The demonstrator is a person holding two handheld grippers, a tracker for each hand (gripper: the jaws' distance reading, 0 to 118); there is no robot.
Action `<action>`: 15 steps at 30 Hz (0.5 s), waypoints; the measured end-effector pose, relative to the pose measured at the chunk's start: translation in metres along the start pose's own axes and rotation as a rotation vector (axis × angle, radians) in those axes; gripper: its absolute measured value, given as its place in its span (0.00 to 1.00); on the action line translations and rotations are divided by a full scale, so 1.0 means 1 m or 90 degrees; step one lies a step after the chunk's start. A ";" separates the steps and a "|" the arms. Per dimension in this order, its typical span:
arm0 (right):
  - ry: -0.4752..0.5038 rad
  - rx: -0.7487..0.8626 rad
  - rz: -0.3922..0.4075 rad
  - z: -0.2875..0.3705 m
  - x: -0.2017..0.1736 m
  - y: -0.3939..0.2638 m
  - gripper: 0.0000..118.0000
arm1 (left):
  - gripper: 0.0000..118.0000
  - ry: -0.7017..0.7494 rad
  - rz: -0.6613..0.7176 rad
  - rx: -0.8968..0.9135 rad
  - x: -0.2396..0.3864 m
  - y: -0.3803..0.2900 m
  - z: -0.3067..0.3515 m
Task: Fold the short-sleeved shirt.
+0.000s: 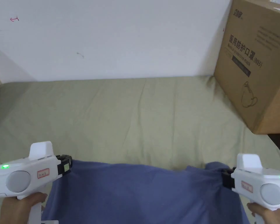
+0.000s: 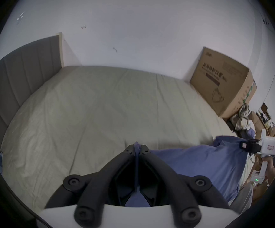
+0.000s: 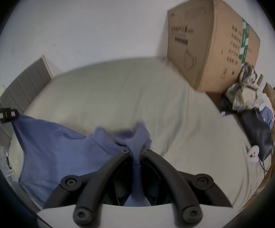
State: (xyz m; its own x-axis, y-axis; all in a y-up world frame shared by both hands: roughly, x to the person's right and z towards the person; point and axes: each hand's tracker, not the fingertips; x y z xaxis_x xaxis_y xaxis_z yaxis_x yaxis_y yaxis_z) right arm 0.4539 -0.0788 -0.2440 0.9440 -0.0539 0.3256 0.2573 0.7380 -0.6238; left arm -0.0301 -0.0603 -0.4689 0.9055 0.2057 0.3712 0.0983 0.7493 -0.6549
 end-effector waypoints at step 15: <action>0.040 0.317 0.025 0.131 -0.037 0.180 0.03 | 0.00 0.028 -0.001 0.232 0.008 0.152 0.132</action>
State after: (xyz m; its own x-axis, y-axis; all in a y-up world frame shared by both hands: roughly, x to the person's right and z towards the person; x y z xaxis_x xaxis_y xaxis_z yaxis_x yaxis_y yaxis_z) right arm 0.4385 0.1446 -0.2750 0.9657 -0.0483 0.2551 0.1055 0.9708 -0.2156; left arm -0.0627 0.1381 -0.4782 0.9229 0.1836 0.3384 -0.0474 0.9265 -0.3734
